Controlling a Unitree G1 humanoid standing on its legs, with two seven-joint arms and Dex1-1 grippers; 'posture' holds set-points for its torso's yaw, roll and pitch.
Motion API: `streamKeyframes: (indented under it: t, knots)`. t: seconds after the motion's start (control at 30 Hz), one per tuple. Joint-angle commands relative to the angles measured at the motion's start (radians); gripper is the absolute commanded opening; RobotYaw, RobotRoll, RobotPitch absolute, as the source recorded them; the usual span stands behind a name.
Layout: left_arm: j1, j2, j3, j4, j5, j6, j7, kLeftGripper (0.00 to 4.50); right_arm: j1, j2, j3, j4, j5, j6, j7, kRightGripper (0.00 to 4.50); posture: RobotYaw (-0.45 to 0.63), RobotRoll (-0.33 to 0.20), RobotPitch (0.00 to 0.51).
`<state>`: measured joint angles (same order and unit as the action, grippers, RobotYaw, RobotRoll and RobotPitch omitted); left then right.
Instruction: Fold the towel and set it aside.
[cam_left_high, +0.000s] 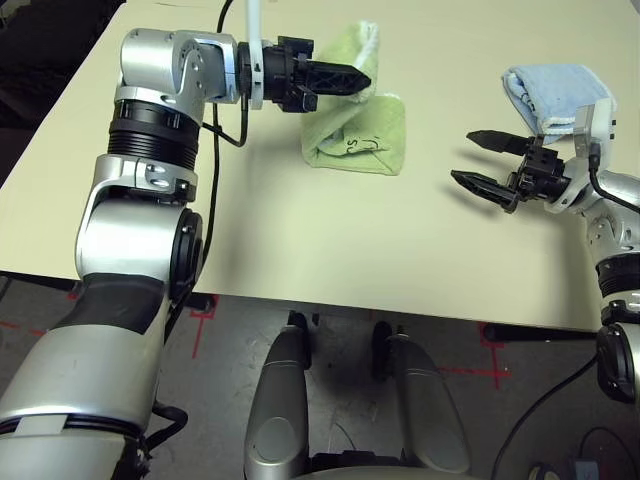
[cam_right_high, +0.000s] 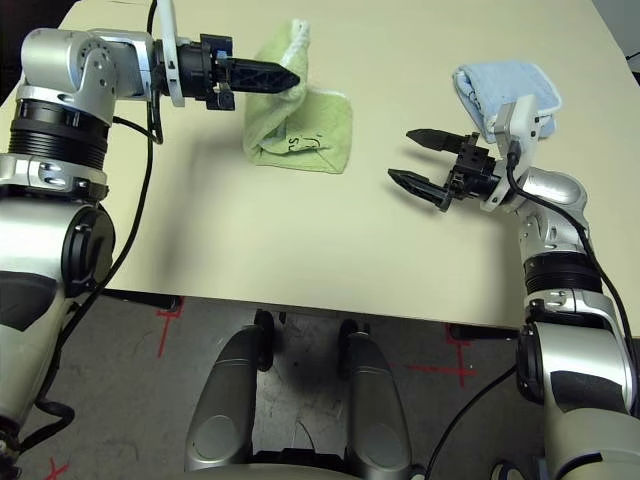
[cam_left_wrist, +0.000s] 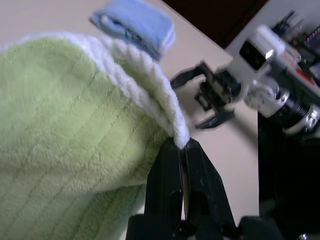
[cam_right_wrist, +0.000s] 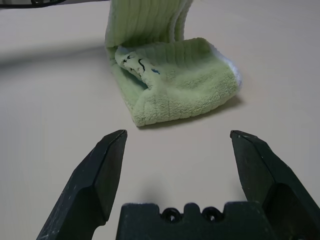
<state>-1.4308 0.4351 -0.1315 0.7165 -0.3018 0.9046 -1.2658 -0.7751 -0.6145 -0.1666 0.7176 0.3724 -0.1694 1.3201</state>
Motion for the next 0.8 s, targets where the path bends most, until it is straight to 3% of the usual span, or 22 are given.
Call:
streamKeyframes:
  t: [0.03, 0.33, 0.8]
  knots:
    - [0.008, -0.014, -0.021, 0.004, 0.019, -0.033, -0.005, 0.02, 0.018, -0.006, -0.007, -0.021, 0.004, 0.007, -0.001, 4.5, 0.09, 0.0, 0.263]
    - [0.009, -0.09, 0.026, 0.028, 0.008, -0.042, 0.084, 0.02, 0.028, -0.006, -0.005, -0.042, 0.005, 0.017, -0.006, 4.5, 0.09, 0.0, 0.265]
    - [0.044, -0.133, -0.028, -0.02, 0.026, -0.04, 0.069, 0.02, 0.033, -0.004, -0.003, -0.07, 0.004, 0.029, -0.013, 4.5, 0.08, 0.0, 0.262]
